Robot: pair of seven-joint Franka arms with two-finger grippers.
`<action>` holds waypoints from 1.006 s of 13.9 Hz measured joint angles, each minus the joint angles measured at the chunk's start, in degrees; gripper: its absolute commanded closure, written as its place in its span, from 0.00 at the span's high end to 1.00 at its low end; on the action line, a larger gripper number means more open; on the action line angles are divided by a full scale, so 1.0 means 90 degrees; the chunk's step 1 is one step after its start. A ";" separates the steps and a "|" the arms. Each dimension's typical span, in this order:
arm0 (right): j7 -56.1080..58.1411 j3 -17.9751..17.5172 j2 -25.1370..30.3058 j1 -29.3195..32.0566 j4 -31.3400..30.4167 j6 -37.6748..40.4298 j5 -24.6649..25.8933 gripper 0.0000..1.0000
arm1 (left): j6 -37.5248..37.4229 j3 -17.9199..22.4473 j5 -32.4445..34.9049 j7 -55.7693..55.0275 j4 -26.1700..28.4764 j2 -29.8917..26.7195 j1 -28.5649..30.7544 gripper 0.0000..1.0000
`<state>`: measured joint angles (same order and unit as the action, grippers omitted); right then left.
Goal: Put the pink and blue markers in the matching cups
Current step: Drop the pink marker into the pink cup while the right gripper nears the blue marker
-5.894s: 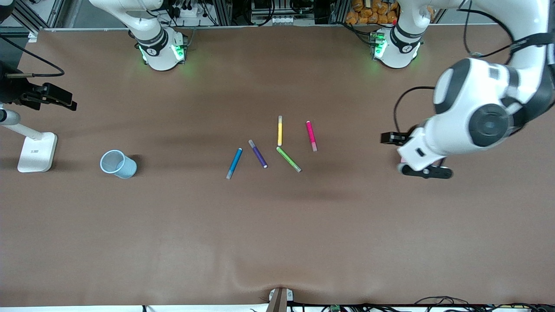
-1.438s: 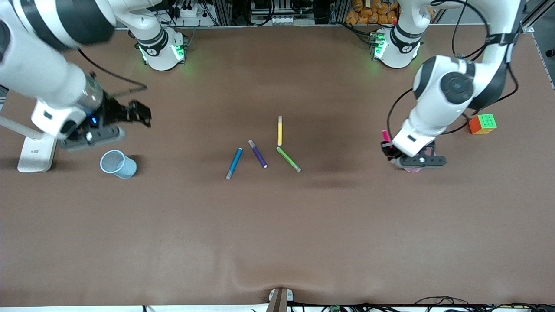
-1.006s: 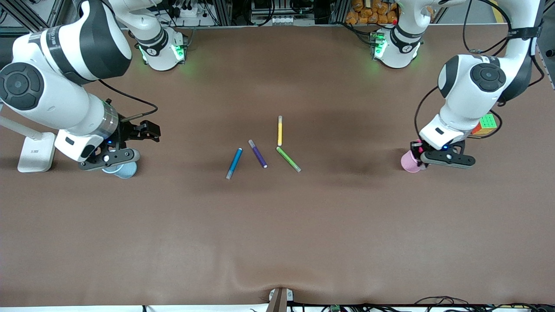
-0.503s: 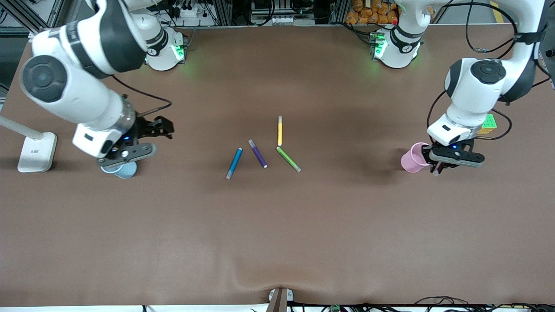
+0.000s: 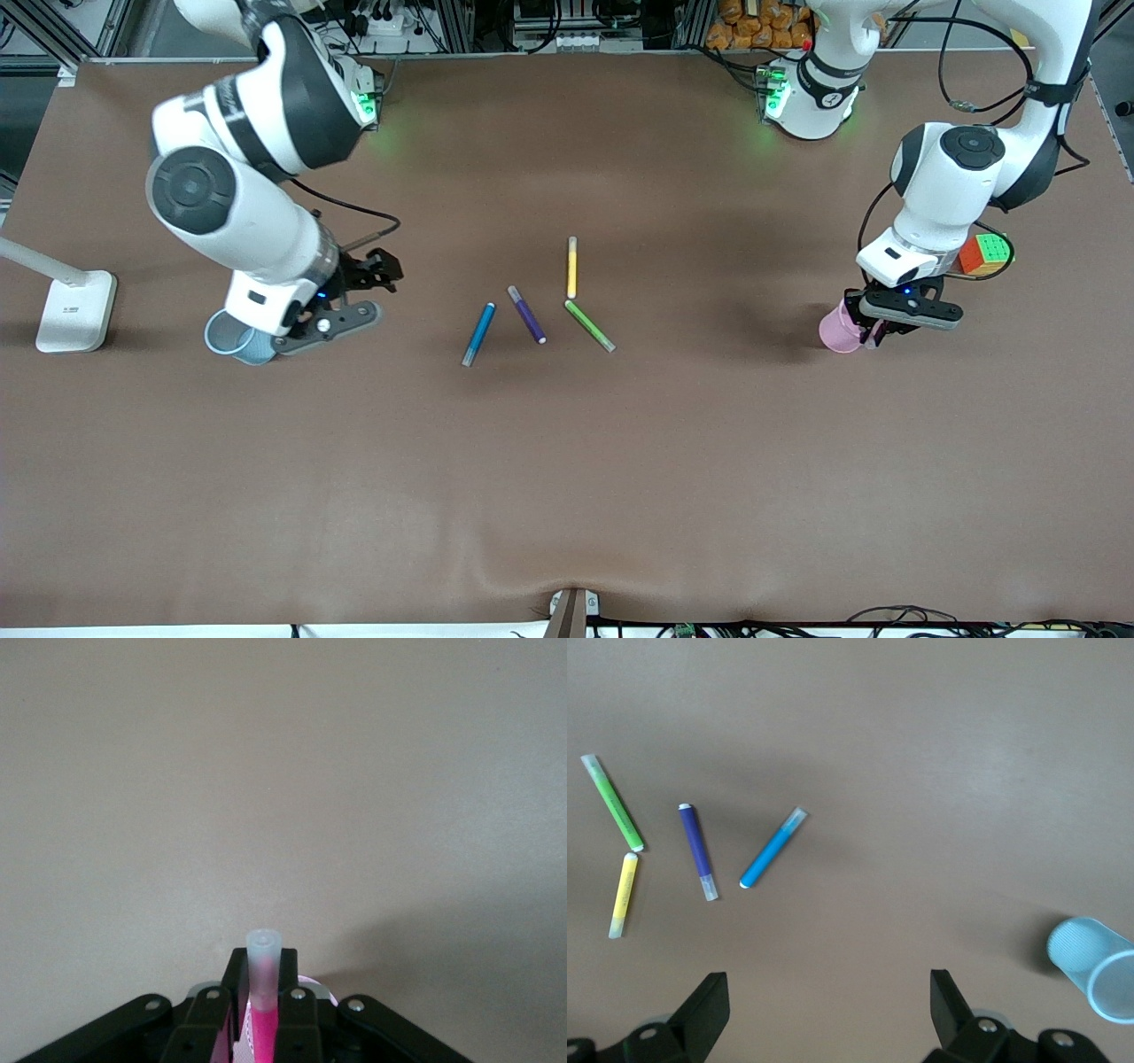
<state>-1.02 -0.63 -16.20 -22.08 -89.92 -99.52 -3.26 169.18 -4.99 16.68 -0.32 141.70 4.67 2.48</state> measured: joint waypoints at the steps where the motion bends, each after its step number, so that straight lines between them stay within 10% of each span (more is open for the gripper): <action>1: -0.0006 -0.0001 -0.0035 -0.0075 0.0000 -0.0033 0.0000 1.00 | 0.0052 0.0000 0.0000 0.0000 0.0005 0.0063 0.0018 0.33; 3: -0.0015 0.0000 -0.0101 -0.0143 0.0000 -0.0118 0.0002 1.00 | 0.0090 0.0000 0.0000 -0.0058 0.0004 0.0127 0.0036 1.00; 9: -0.0015 0.0041 -0.0391 -0.0140 -0.0001 -0.0449 0.0005 1.00 | 0.0024 -0.0010 0.0000 -0.0115 -0.0162 0.0128 0.0039 1.00; 14: -0.0189 0.0049 -0.0647 -0.0142 -0.0029 -0.0632 -0.0001 1.00 | -0.1965 -0.0196 0.0000 -0.0121 -0.1313 0.0113 0.0037 1.00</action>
<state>-2.73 -0.19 -22.02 -23.36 -90.19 -105.21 -3.26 151.50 -6.75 16.68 -1.41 129.88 5.69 2.82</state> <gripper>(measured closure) 0.000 0.000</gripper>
